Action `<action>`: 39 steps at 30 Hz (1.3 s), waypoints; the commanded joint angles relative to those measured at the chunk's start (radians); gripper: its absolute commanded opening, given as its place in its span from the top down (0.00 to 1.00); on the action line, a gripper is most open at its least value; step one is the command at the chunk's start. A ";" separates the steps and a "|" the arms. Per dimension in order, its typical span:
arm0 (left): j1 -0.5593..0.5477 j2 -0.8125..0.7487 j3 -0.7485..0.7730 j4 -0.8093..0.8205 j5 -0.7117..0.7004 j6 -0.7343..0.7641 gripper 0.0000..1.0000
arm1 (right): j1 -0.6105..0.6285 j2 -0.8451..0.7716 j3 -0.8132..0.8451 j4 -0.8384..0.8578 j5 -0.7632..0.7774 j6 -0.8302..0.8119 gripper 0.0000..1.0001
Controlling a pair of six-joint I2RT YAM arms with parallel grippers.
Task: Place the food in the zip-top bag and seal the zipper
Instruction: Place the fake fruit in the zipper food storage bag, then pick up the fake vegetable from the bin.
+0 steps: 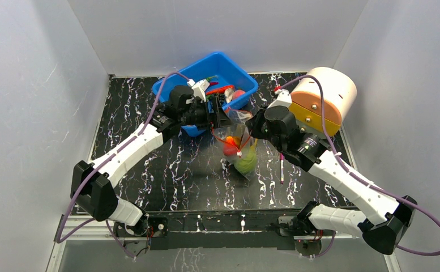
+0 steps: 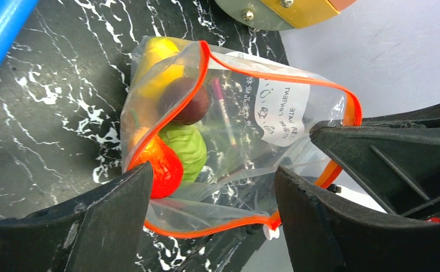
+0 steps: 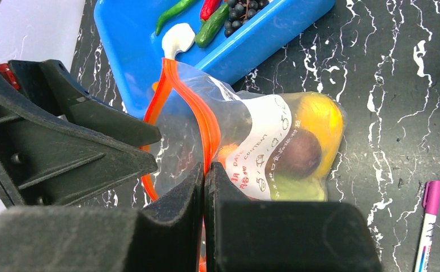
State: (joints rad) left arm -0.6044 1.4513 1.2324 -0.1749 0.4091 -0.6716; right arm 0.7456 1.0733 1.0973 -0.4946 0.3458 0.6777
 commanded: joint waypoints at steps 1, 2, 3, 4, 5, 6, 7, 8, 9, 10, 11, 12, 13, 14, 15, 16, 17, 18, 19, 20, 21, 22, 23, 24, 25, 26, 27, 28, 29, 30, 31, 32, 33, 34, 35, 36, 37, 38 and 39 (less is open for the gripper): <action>-0.005 -0.051 0.082 -0.105 -0.060 0.135 0.23 | -0.004 -0.046 0.005 0.060 0.046 -0.028 1.00; -0.005 -0.055 0.095 -0.125 -0.089 0.157 0.23 | -0.004 -0.047 0.007 0.052 0.055 -0.027 1.00; -0.005 -0.058 0.106 -0.144 -0.113 0.178 0.23 | -0.004 -0.048 0.009 0.046 0.063 -0.027 1.00; -0.005 -0.060 0.119 -0.163 -0.139 0.201 0.22 | -0.003 -0.049 0.013 0.038 0.069 -0.030 1.00; -0.004 -0.059 0.134 -0.184 -0.170 0.224 0.21 | -0.004 -0.050 0.017 0.033 0.074 -0.034 1.00; -0.002 -0.056 0.148 -0.207 -0.198 0.245 0.21 | -0.003 -0.052 0.019 0.028 0.078 -0.038 1.00; 0.000 -0.048 0.166 -0.230 -0.231 0.266 0.21 | -0.004 -0.052 0.021 0.026 0.079 -0.040 1.00; 0.002 -0.038 0.184 -0.254 -0.262 0.288 0.21 | -0.004 -0.054 0.022 0.025 0.077 -0.041 1.00; 0.006 -0.024 0.199 -0.274 -0.294 0.308 0.21 | -0.003 -0.056 0.024 0.024 0.073 -0.041 1.00; 0.011 -0.013 0.212 -0.290 -0.329 0.329 0.21 | -0.004 -0.059 0.024 0.022 0.070 -0.041 1.00; 0.016 -0.003 0.221 -0.302 -0.363 0.348 0.21 | -0.003 -0.061 0.024 0.022 0.067 -0.040 1.00; 0.025 0.011 0.229 -0.312 -0.394 0.365 0.22 | -0.003 -0.061 0.024 0.023 0.066 -0.040 1.00; 0.036 0.026 0.233 -0.318 -0.414 0.381 0.23 | -0.004 -0.060 0.025 0.023 0.064 -0.042 1.00; 0.052 0.040 0.237 -0.322 -0.430 0.398 0.23 | -0.004 -0.059 0.027 0.024 0.060 -0.042 1.00; 0.062 0.058 0.246 -0.328 -0.440 0.415 0.24 | -0.004 -0.055 0.029 0.022 0.056 -0.044 1.00; 0.080 0.075 0.254 -0.337 -0.447 0.431 0.26 | -0.004 -0.053 0.032 0.021 0.051 -0.047 1.00; 0.095 0.096 0.267 -0.345 -0.454 0.441 0.28 | -0.004 -0.052 0.036 0.020 0.048 -0.048 1.00; 0.112 0.114 0.280 -0.350 -0.453 0.447 0.30 | -0.003 -0.053 0.038 0.019 0.046 -0.049 1.00; 0.127 0.130 0.289 -0.352 -0.451 0.457 0.31 | -0.003 -0.053 0.038 0.019 0.044 -0.049 1.00; 0.141 0.146 0.300 -0.352 -0.453 0.467 0.32 | -0.004 -0.054 0.037 0.021 0.043 -0.050 1.00; 0.152 0.158 0.309 -0.349 -0.459 0.480 0.32 | -0.003 -0.056 0.036 0.023 0.044 -0.052 1.00; 0.161 0.173 0.323 -0.347 -0.471 0.488 0.32 | -0.003 -0.058 0.036 0.026 0.043 -0.055 1.00; 0.173 0.190 0.337 -0.348 -0.483 0.493 0.32 | -0.004 -0.059 0.035 0.030 0.041 -0.058 1.00; 0.184 0.208 0.351 -0.350 -0.494 0.496 0.32 | -0.003 -0.057 0.035 0.033 0.038 -0.061 1.00; 0.191 0.227 0.364 -0.349 -0.517 0.503 0.32 | -0.003 -0.055 0.035 0.037 0.035 -0.064 1.00; 0.196 0.245 0.375 -0.345 -0.535 0.514 0.32 | -0.003 -0.052 0.035 0.041 0.029 -0.065 1.00; 0.198 0.266 0.383 -0.337 -0.564 0.530 0.32 | -0.004 -0.049 0.035 0.042 0.022 -0.065 1.00; 0.198 0.289 0.390 -0.324 -0.599 0.549 0.31 | -0.004 -0.046 0.035 0.045 0.017 -0.064 1.00; 0.201 0.312 0.400 -0.318 -0.623 0.563 0.31 | -0.004 -0.044 0.034 0.046 0.011 -0.064 1.00; 0.205 0.338 0.419 -0.317 -0.642 0.575 0.31 | -0.003 -0.042 0.033 0.048 0.009 -0.063 1.00; 0.210 0.364 0.438 -0.319 -0.653 0.582 0.31 | -0.003 -0.042 0.032 0.049 0.009 -0.063 1.00; 0.215 0.390 0.462 -0.324 -0.654 0.586 0.31 | -0.004 -0.042 0.032 0.051 0.012 -0.064 1.00; 0.218 0.413 0.485 -0.330 -0.650 0.589 0.31 | -0.004 -0.045 0.033 0.052 0.014 -0.064 1.00; 0.222 0.432 0.505 -0.330 -0.646 0.592 0.31 | -0.004 -0.047 0.035 0.051 0.019 -0.065 1.00; 0.224 0.454 0.522 -0.330 -0.641 0.596 0.31 | -0.004 -0.049 0.036 0.050 0.021 -0.066 1.00; 0.224 0.470 0.538 -0.330 -0.637 0.601 0.31 | -0.005 -0.054 0.035 0.050 0.025 -0.067 1.00; 0.224 0.484 0.555 -0.333 -0.638 0.604 0.31 | -0.005 -0.057 0.033 0.050 0.027 -0.067 1.00; 0.225 0.502 0.572 -0.338 -0.642 0.605 0.31 | -0.005 -0.060 0.031 0.050 0.029 -0.068 1.00; 0.227 0.517 0.586 -0.342 -0.646 0.606 0.31 | -0.005 -0.062 0.028 0.051 0.028 -0.066 1.00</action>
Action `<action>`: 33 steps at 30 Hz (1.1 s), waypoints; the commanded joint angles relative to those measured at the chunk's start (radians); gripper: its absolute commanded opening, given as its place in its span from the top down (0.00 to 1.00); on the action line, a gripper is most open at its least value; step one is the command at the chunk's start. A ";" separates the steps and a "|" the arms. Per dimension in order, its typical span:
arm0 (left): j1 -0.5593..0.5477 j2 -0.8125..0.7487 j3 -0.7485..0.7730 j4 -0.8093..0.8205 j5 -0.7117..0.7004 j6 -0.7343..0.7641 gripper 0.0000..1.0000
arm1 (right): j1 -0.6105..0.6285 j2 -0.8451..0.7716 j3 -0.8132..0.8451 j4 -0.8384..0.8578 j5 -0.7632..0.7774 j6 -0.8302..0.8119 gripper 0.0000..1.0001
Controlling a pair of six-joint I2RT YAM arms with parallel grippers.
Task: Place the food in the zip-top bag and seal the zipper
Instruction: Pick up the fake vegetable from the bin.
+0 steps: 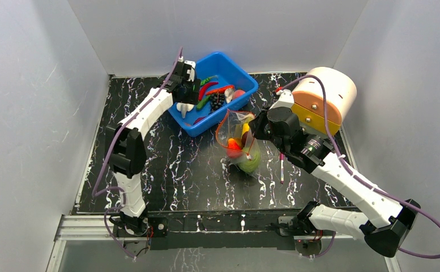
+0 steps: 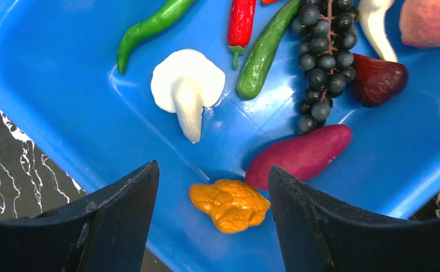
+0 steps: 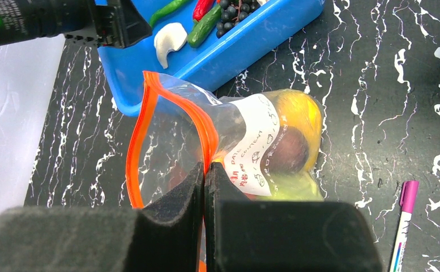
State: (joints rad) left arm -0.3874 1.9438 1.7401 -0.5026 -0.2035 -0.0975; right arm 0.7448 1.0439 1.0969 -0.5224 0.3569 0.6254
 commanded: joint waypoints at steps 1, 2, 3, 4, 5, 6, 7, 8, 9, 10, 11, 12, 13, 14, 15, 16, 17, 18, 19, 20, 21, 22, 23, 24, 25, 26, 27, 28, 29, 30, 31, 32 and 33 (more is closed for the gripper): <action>0.012 0.040 0.091 -0.019 -0.036 0.031 0.31 | -0.005 -0.033 0.028 0.079 0.015 -0.013 1.00; 0.015 0.056 0.101 -0.021 -0.037 0.029 0.32 | -0.004 -0.033 0.026 0.078 0.011 -0.012 1.00; 0.018 0.070 0.110 -0.024 -0.039 0.030 0.35 | -0.004 -0.034 0.026 0.078 0.006 -0.011 1.00; 0.019 0.083 0.117 -0.026 -0.040 0.030 0.36 | -0.004 -0.034 0.026 0.078 0.004 -0.010 1.00; 0.021 0.093 0.122 -0.027 -0.041 0.031 0.37 | -0.004 -0.035 0.026 0.079 0.002 -0.009 1.00; 0.022 0.103 0.128 -0.027 -0.043 0.032 0.37 | -0.004 -0.035 0.027 0.078 0.001 -0.009 1.00; 0.024 0.117 0.138 -0.030 -0.046 0.033 0.37 | -0.004 -0.036 0.027 0.077 0.001 -0.010 1.00; 0.025 0.129 0.149 -0.036 -0.050 0.034 0.37 | -0.005 -0.037 0.029 0.077 0.003 -0.009 1.00; 0.026 0.142 0.161 -0.043 -0.054 0.035 0.37 | -0.005 -0.038 0.030 0.077 0.005 -0.009 1.00; 0.028 0.157 0.172 -0.051 -0.055 0.035 0.37 | -0.005 -0.038 0.030 0.076 0.007 -0.009 1.00; 0.029 0.169 0.183 -0.056 -0.055 0.035 0.37 | -0.004 -0.038 0.032 0.075 0.007 -0.009 1.00; 0.030 0.183 0.194 -0.060 -0.051 0.035 0.37 | -0.005 -0.038 0.034 0.074 0.007 -0.010 1.00; 0.031 0.195 0.203 -0.066 -0.048 0.034 0.37 | -0.004 -0.036 0.036 0.072 0.007 -0.010 1.00; 0.033 0.208 0.211 -0.072 -0.043 0.035 0.37 | -0.004 -0.036 0.037 0.073 0.008 -0.012 1.00; 0.035 0.218 0.216 -0.074 -0.036 0.034 0.37 | -0.005 -0.035 0.038 0.072 0.010 -0.012 1.00; 0.037 0.228 0.219 -0.075 -0.030 0.035 0.37 | -0.004 -0.034 0.039 0.071 0.011 -0.013 1.00; 0.041 0.240 0.221 -0.081 -0.024 0.033 0.37 | -0.005 -0.032 0.040 0.071 0.011 -0.013 1.00; 0.044 0.246 0.222 -0.085 -0.021 0.030 0.37 | -0.005 -0.031 0.040 0.070 0.010 -0.013 1.00; 0.048 0.253 0.219 -0.086 -0.018 0.029 0.37 | -0.004 -0.029 0.040 0.071 0.008 -0.013 1.00; 0.052 0.258 0.212 -0.082 -0.013 0.028 0.37 | -0.004 -0.029 0.041 0.071 0.007 -0.013 1.00; 0.055 0.262 0.204 -0.074 -0.006 0.028 0.36 | -0.005 -0.028 0.040 0.070 0.006 -0.012 1.00; 0.058 0.267 0.198 -0.070 -0.001 0.028 0.36 | -0.005 -0.027 0.040 0.069 0.005 -0.012 1.00; 0.061 0.275 0.197 -0.069 0.002 0.028 0.36 | -0.005 -0.027 0.040 0.070 0.005 -0.012 1.00; 0.063 0.282 0.198 -0.071 0.004 0.027 0.36 | -0.004 -0.027 0.040 0.069 0.005 -0.010 1.00; 0.065 0.288 0.201 -0.071 0.006 0.028 0.36 | -0.005 -0.027 0.040 0.069 0.005 -0.010 1.00; 0.066 0.294 0.202 -0.067 0.011 0.028 0.36 | -0.004 -0.026 0.040 0.070 0.006 -0.010 1.00; 0.068 0.298 0.199 -0.063 0.014 0.028 0.36 | -0.005 -0.026 0.040 0.070 0.007 -0.009 1.00; 0.071 0.304 0.201 -0.060 0.019 0.028 0.36 | -0.005 -0.026 0.041 0.069 0.008 -0.009 1.00; 0.072 0.310 0.204 -0.058 0.025 0.028 0.36 | -0.005 -0.026 0.041 0.069 0.007 -0.008 1.00; 0.073 0.316 0.208 -0.056 0.030 0.030 0.37 | -0.005 -0.025 0.041 0.069 0.008 -0.007 1.00; 0.073 0.323 0.211 -0.055 0.033 0.032 0.37 | -0.005 -0.024 0.043 0.069 0.008 -0.007 1.00; 0.074 0.329 0.217 -0.054 0.036 0.037 0.38 | -0.005 -0.022 0.043 0.070 0.008 -0.007 1.00; 0.074 0.336 0.222 -0.055 0.039 0.042 0.38 | -0.005 -0.023 0.044 0.070 0.008 -0.007 1.00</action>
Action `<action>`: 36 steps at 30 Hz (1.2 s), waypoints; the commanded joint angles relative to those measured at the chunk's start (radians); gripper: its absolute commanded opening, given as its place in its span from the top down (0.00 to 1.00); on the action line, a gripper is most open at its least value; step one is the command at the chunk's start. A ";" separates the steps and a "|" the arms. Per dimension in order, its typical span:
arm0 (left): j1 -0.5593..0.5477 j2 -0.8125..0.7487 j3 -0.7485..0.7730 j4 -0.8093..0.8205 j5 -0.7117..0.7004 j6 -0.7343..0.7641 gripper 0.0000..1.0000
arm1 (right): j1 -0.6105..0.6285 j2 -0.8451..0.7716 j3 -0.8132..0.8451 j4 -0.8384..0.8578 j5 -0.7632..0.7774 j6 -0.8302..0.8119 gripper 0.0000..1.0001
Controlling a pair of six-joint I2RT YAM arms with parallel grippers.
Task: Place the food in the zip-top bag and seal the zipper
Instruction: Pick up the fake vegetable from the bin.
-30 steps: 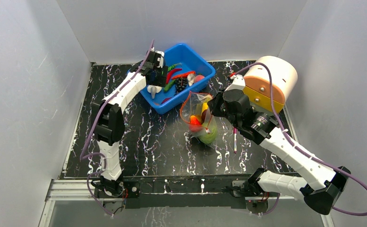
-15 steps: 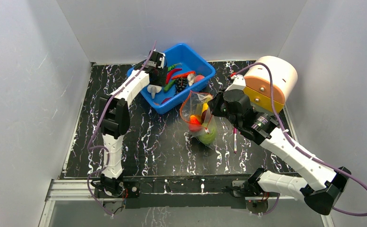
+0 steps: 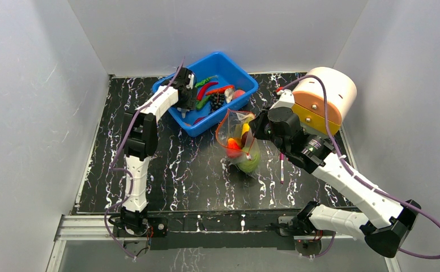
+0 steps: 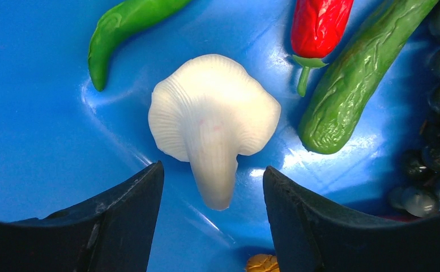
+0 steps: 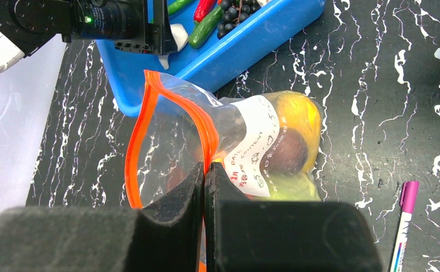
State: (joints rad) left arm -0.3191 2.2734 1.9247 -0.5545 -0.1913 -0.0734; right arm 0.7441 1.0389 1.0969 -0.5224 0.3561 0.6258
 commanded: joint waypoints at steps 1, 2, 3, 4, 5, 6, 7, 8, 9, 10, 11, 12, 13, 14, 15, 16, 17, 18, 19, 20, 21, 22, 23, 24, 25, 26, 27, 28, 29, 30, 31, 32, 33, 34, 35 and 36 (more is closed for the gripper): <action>0.006 0.012 0.043 -0.006 0.029 0.020 0.39 | -0.004 -0.017 0.044 0.068 0.008 -0.005 1.00; 0.006 0.016 0.046 -0.008 0.029 0.022 0.42 | -0.005 -0.018 0.044 0.068 0.008 -0.002 1.00; 0.006 0.017 0.047 -0.007 0.031 0.022 0.46 | -0.004 -0.018 0.044 0.067 0.007 0.000 1.00; 0.006 0.015 0.047 -0.006 0.035 0.023 0.48 | -0.003 -0.018 0.045 0.066 0.008 0.000 1.00; 0.006 0.013 0.044 -0.002 0.037 0.023 0.50 | -0.003 -0.017 0.044 0.066 0.009 0.000 1.00; 0.006 0.008 0.040 0.001 0.040 0.023 0.51 | -0.004 -0.018 0.044 0.066 0.009 0.001 1.00; 0.006 0.004 0.036 0.002 0.047 0.022 0.51 | -0.004 -0.017 0.043 0.066 0.009 0.002 1.00; 0.005 0.001 0.033 0.001 0.050 0.021 0.52 | -0.004 -0.017 0.044 0.066 0.008 0.001 1.00; 0.006 -0.001 0.031 0.000 0.050 0.019 0.53 | -0.004 -0.018 0.044 0.065 0.007 0.001 1.00; 0.006 -0.004 0.030 -0.002 0.050 0.017 0.54 | -0.003 -0.017 0.043 0.065 0.007 0.001 1.00; 0.006 -0.009 0.027 -0.001 0.051 0.015 0.56 | -0.003 -0.019 0.041 0.065 0.007 0.002 1.00; 0.006 -0.014 0.023 0.000 0.054 0.015 0.58 | -0.004 -0.019 0.039 0.065 0.006 0.003 1.00; 0.006 -0.018 0.018 0.002 0.055 0.013 0.60 | -0.003 -0.020 0.037 0.065 0.006 0.004 1.00; 0.004 -0.023 0.015 0.001 0.058 0.013 0.64 | -0.004 -0.020 0.035 0.066 0.003 0.007 1.00; 0.005 -0.028 0.015 0.001 0.062 0.012 0.68 | -0.003 -0.021 0.032 0.068 0.001 0.008 1.00; 0.004 -0.033 0.014 0.000 0.065 0.012 0.72 | -0.003 -0.022 0.029 0.070 -0.001 0.009 1.00; 0.004 -0.038 0.012 0.001 0.067 0.011 0.74 | -0.004 -0.022 0.026 0.071 -0.002 0.011 1.00; 0.004 -0.043 0.008 0.004 0.068 0.010 0.76 | -0.004 -0.023 0.025 0.072 -0.003 0.013 1.00; 0.003 -0.048 0.005 0.008 0.069 0.008 0.78 | -0.005 -0.024 0.024 0.073 -0.004 0.014 1.00; 0.004 -0.051 0.004 0.008 0.070 0.005 0.80 | -0.003 -0.024 0.024 0.074 -0.004 0.013 1.00; 0.004 -0.053 0.004 0.007 0.070 0.005 0.82 | -0.003 -0.024 0.025 0.074 -0.003 0.013 1.00; 0.004 -0.056 0.005 0.006 0.073 0.002 0.83 | -0.003 -0.023 0.026 0.074 -0.001 0.014 1.00; 0.005 -0.059 0.004 0.005 0.074 0.001 0.84 | -0.004 -0.024 0.027 0.076 0.000 0.013 1.00; 0.003 -0.064 0.002 0.005 0.074 -0.001 0.85 | -0.004 -0.023 0.027 0.076 0.001 0.012 1.00; 0.004 -0.069 -0.001 0.006 0.075 -0.003 0.85 | -0.004 -0.020 0.029 0.076 0.001 0.011 1.00; 0.004 -0.076 -0.007 0.011 0.075 -0.005 0.86 | -0.003 -0.018 0.031 0.075 0.003 0.011 1.00; 0.004 -0.082 -0.015 0.018 0.076 -0.006 0.86 | -0.004 -0.014 0.033 0.073 0.002 0.012 1.00; 0.004 -0.090 -0.021 0.028 0.074 -0.006 0.86 | -0.003 -0.012 0.034 0.072 0.000 0.012 1.00; 0.005 -0.094 -0.027 0.033 0.072 -0.006 0.87 | -0.003 -0.010 0.034 0.071 -0.003 0.012 1.00; 0.005 -0.098 -0.029 0.036 0.069 -0.007 0.87 | -0.003 -0.010 0.034 0.071 -0.005 0.012 1.00; 0.004 -0.103 -0.028 0.036 0.068 -0.007 0.88 | -0.004 -0.010 0.034 0.070 -0.006 0.014 1.00; 0.005 -0.106 -0.027 0.035 0.068 -0.009 0.88 | -0.004 -0.011 0.034 0.071 -0.006 0.014 1.00; 0.005 -0.111 -0.025 0.033 0.071 -0.010 0.88 | -0.004 -0.011 0.032 0.071 -0.004 0.014 1.00; 0.005 -0.114 -0.023 0.033 0.075 -0.012 0.88 | -0.004 -0.013 0.031 0.073 -0.001 0.014 1.00; 0.005 -0.120 -0.021 0.033 0.077 -0.014 0.88 | -0.003 -0.014 0.029 0.074 0.001 0.015 1.00; 0.004 -0.127 -0.022 0.032 0.081 -0.018 0.88 | -0.004 -0.012 0.028 0.074 0.002 0.015 1.00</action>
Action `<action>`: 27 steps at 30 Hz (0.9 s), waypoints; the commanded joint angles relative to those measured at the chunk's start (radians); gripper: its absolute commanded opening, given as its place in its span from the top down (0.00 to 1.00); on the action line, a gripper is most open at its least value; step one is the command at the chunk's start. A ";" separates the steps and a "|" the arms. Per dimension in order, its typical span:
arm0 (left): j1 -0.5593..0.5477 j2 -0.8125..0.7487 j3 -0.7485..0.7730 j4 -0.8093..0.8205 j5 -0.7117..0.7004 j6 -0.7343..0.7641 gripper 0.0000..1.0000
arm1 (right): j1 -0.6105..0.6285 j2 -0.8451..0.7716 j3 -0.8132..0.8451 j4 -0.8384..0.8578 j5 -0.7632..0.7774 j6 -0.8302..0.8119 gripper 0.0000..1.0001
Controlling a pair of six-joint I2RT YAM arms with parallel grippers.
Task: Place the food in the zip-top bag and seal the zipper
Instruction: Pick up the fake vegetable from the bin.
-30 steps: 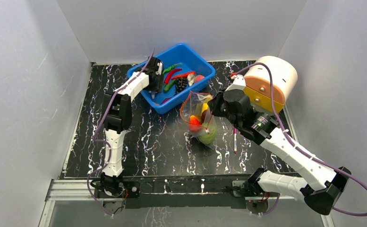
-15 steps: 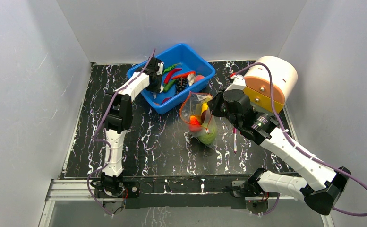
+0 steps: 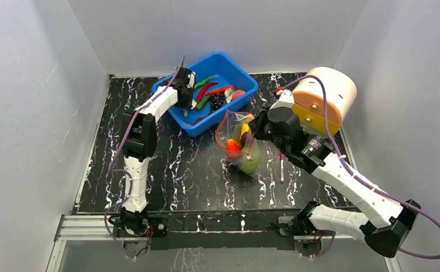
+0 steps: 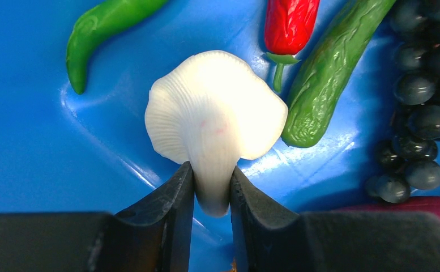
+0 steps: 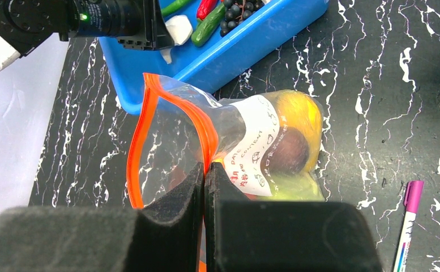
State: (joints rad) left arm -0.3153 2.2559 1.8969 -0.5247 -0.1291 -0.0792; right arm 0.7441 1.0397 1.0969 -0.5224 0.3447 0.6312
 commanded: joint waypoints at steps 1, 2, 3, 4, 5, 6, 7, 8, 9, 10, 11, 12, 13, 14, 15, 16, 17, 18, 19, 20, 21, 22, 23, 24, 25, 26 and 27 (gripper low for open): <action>0.000 -0.117 0.005 0.003 0.023 -0.016 0.88 | -0.004 -0.011 0.028 0.075 0.013 0.011 1.00; 0.001 -0.126 0.003 0.004 0.028 -0.021 0.89 | -0.003 -0.008 0.027 0.076 0.012 0.012 1.00; 0.001 -0.135 0.003 0.003 0.036 -0.025 0.89 | -0.003 -0.006 0.027 0.076 0.008 0.013 1.00; 0.000 -0.146 0.000 0.002 0.044 -0.028 0.89 | -0.003 -0.005 0.027 0.076 0.006 0.013 1.00; 0.001 -0.155 -0.002 0.002 0.050 -0.032 0.88 | -0.004 -0.006 0.027 0.076 0.005 0.014 1.00; 0.001 -0.167 -0.005 0.002 0.057 -0.034 0.88 | -0.004 -0.008 0.024 0.077 0.005 0.016 1.00; 0.000 -0.178 -0.008 0.002 0.065 -0.035 0.88 | -0.004 -0.009 0.019 0.077 0.007 0.017 1.00; -0.001 -0.188 -0.013 0.001 0.069 -0.038 0.88 | -0.003 -0.009 0.017 0.080 0.008 0.018 1.00; -0.001 -0.201 -0.020 0.002 0.072 -0.040 0.88 | -0.004 -0.008 0.014 0.080 0.007 0.021 1.00; 0.000 -0.212 -0.028 0.003 0.074 -0.042 0.88 | -0.003 -0.008 0.013 0.081 0.005 0.024 1.00; 0.000 -0.223 -0.034 0.003 0.075 -0.044 0.89 | -0.004 -0.006 0.012 0.081 0.002 0.026 1.00; -0.001 -0.235 -0.041 0.004 0.078 -0.047 0.88 | -0.003 -0.003 0.012 0.081 -0.002 0.029 1.00; -0.001 -0.251 -0.049 0.004 0.081 -0.050 0.88 | -0.003 -0.003 0.012 0.080 -0.006 0.031 1.00; -0.001 -0.266 -0.060 0.004 0.086 -0.054 0.88 | -0.004 -0.002 0.012 0.079 -0.007 0.034 1.00; -0.001 -0.282 -0.071 0.005 0.092 -0.058 0.88 | -0.004 -0.002 0.011 0.079 -0.007 0.035 1.00; -0.001 -0.299 -0.081 0.009 0.102 -0.065 0.89 | -0.004 -0.002 0.011 0.078 -0.007 0.037 1.00; -0.001 -0.318 -0.093 0.012 0.117 -0.072 0.88 | -0.004 -0.002 0.009 0.080 -0.007 0.038 1.00; -0.001 -0.335 -0.102 0.013 0.133 -0.079 0.88 | -0.004 -0.003 0.008 0.081 -0.008 0.040 1.00; -0.001 -0.354 -0.112 0.012 0.160 -0.087 0.88 | -0.003 -0.002 0.006 0.082 -0.009 0.042 1.00; -0.001 -0.375 -0.121 0.015 0.182 -0.098 0.89 | -0.004 -0.001 0.004 0.081 -0.011 0.047 1.00; -0.002 -0.395 -0.134 0.019 0.199 -0.106 0.88 | -0.004 0.000 0.002 0.083 -0.015 0.054 1.00; -0.001 -0.419 -0.154 0.030 0.213 -0.113 0.88 | -0.004 0.001 -0.002 0.085 -0.020 0.062 1.00; -0.001 -0.443 -0.176 0.041 0.225 -0.120 0.88 | -0.004 0.003 -0.006 0.088 -0.027 0.072 1.00; -0.002 -0.465 -0.196 0.050 0.239 -0.130 0.88 | -0.005 0.006 -0.011 0.093 -0.036 0.084 1.00; -0.002 -0.484 -0.213 0.054 0.258 -0.140 0.88 | -0.003 0.008 -0.014 0.097 -0.048 0.096 1.00; -0.002 -0.501 -0.226 0.055 0.282 -0.149 0.88 | -0.003 0.013 -0.013 0.099 -0.061 0.106 1.00; -0.004 -0.521 -0.240 0.057 0.308 -0.159 0.88 | -0.004 0.016 -0.012 0.104 -0.073 0.114 1.00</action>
State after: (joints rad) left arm -0.3161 1.8507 1.7012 -0.4923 0.0654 -0.1886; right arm 0.7441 1.0451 1.0821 -0.5140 0.3119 0.6941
